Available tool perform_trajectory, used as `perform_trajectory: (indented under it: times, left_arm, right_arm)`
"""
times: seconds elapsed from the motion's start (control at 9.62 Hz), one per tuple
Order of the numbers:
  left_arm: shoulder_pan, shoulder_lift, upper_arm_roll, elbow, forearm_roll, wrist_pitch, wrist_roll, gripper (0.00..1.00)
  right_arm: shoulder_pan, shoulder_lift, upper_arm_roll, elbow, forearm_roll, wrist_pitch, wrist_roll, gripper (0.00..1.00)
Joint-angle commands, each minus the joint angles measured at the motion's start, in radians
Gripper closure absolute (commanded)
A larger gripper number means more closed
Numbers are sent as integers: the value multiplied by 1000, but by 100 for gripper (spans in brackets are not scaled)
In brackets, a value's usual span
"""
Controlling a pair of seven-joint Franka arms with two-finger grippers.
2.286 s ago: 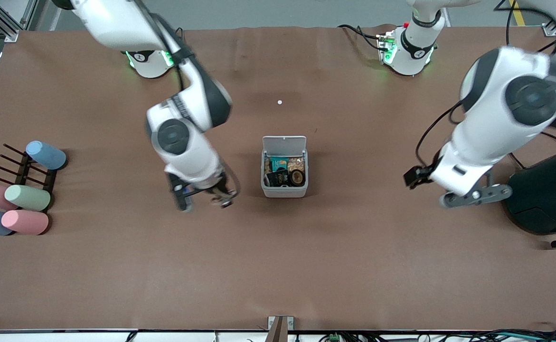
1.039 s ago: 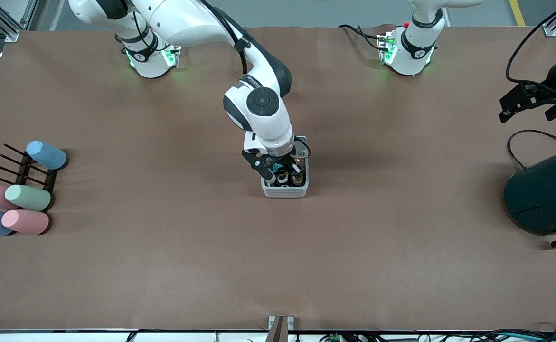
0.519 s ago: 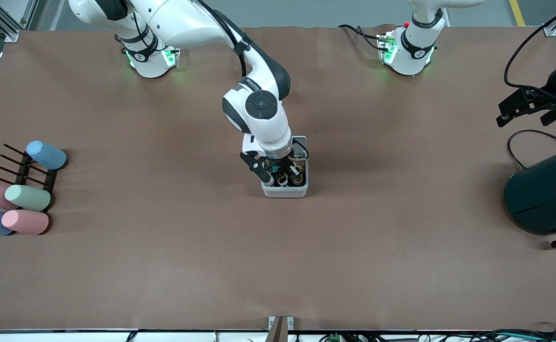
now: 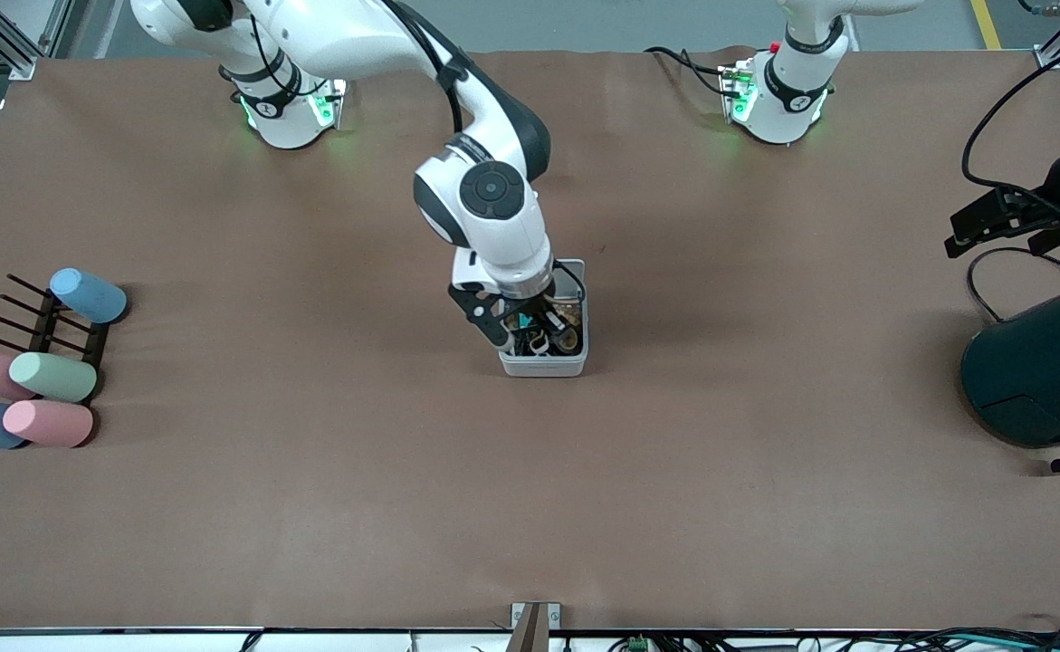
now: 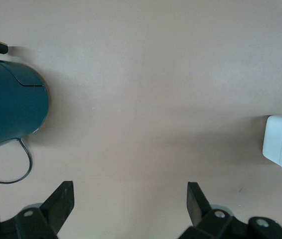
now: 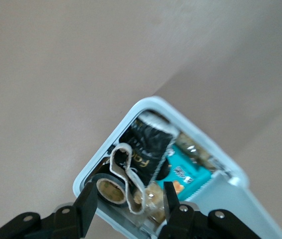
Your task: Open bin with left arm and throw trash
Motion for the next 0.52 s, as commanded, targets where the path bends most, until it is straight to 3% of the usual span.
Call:
perform_trajectory:
  times: [0.0, 0.21, 0.42]
  left_arm:
    - [0, -27, 0, -18, -3, -21, -11, 0]
    - [0, -67, 0, -70, -1, 1, -11, 0]
    - [-1, -76, 0, -78, -1, 1, -11, 0]
  right_arm:
    - [-96, -153, 9, -42, 12, -208, -143, 38]
    - [-251, -256, 10, -74, 12, -362, -312, 38]
    - [-454, -375, 10, -155, 15, -491, -661, 37]
